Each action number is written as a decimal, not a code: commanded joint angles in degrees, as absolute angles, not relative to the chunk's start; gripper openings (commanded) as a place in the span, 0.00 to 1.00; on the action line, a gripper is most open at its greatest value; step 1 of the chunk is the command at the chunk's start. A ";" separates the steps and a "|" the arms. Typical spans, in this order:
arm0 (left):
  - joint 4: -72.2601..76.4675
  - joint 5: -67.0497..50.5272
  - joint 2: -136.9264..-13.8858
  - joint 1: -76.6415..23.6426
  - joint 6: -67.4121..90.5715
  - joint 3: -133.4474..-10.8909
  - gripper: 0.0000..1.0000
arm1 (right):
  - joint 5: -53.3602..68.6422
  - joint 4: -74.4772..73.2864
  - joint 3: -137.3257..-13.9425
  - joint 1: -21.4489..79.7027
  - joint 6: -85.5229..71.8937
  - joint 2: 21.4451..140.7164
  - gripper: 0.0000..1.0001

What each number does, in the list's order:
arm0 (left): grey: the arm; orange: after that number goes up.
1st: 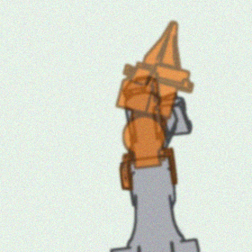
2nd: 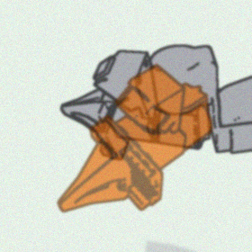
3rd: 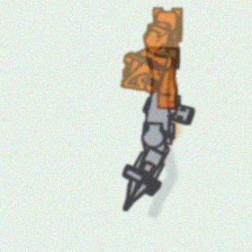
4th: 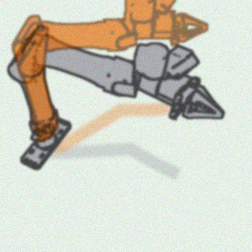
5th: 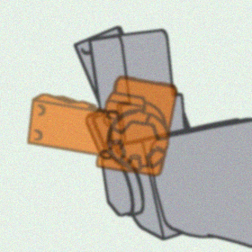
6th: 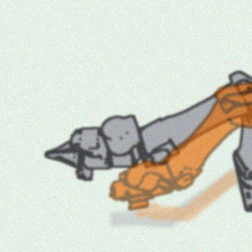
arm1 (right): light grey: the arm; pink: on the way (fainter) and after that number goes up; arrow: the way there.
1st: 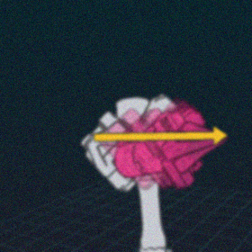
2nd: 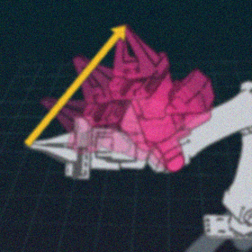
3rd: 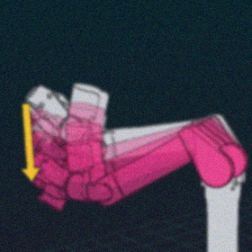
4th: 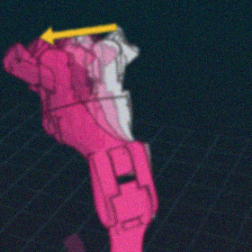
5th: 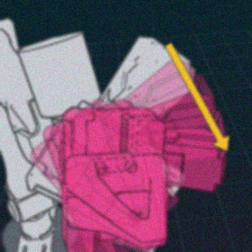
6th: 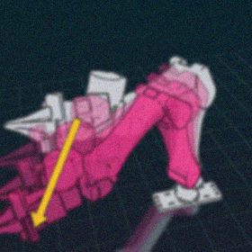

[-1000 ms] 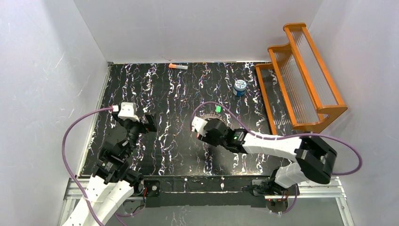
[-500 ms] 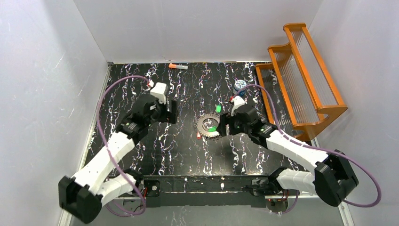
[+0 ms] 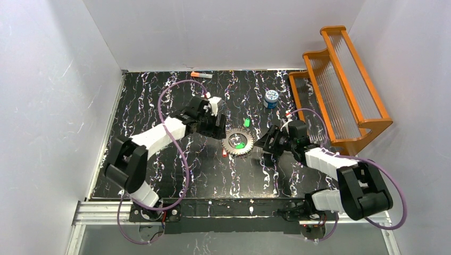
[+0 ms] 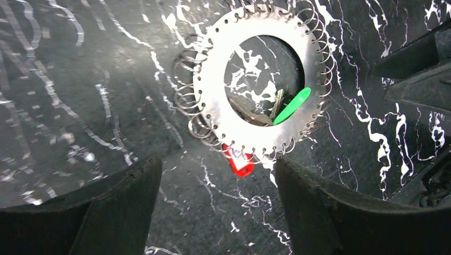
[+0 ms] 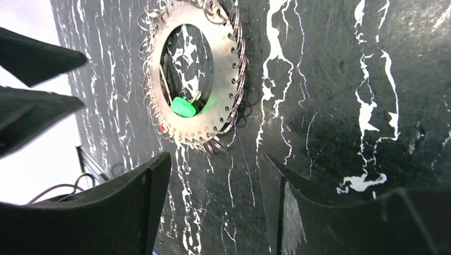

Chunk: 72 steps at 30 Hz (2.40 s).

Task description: Remove the keys from the keyring

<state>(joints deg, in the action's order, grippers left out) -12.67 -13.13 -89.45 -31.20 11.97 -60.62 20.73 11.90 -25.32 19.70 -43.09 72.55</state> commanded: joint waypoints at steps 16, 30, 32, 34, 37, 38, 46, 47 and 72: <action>-7.20 -27.01 -106.42 -32.34 15.82 -63.37 0.51 | 26.54 34.06 -25.84 18.69 -54.28 93.32 0.63; -6.29 -28.71 -107.39 -32.78 16.66 -62.81 0.43 | 26.89 39.82 -27.53 19.98 -54.10 98.49 0.29; -6.36 -27.86 -106.27 -32.77 16.25 -62.69 0.44 | 27.16 39.49 -27.82 19.95 -53.34 97.04 0.20; -7.07 -26.55 -104.54 -32.77 15.36 -62.82 0.45 | 27.55 38.33 -28.59 20.03 -51.86 94.75 0.13; -8.79 -23.27 -100.29 -32.62 12.77 -62.99 0.47 | 29.53 38.64 -29.62 20.00 -49.18 90.54 0.05; -9.12 -21.31 -98.28 -32.49 11.96 -62.87 0.48 | 30.32 37.74 -30.26 20.01 -48.06 89.46 0.02; -10.02 -13.95 -81.37 -30.55 6.72 -59.84 0.65 | 33.47 32.74 -33.79 20.01 -39.79 81.91 0.01; -9.98 -13.61 -79.53 -30.44 6.10 -59.65 0.67 | 34.46 31.88 -34.57 19.98 -38.05 81.20 0.01; -3.36 -27.95 -63.50 -24.61 4.11 -54.44 0.79 | 51.97 10.01 -53.45 19.99 -8.16 75.64 0.01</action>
<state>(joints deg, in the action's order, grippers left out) -5.13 -23.33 -63.40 -24.91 3.62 -55.09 47.66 8.21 -50.89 19.92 -9.15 76.29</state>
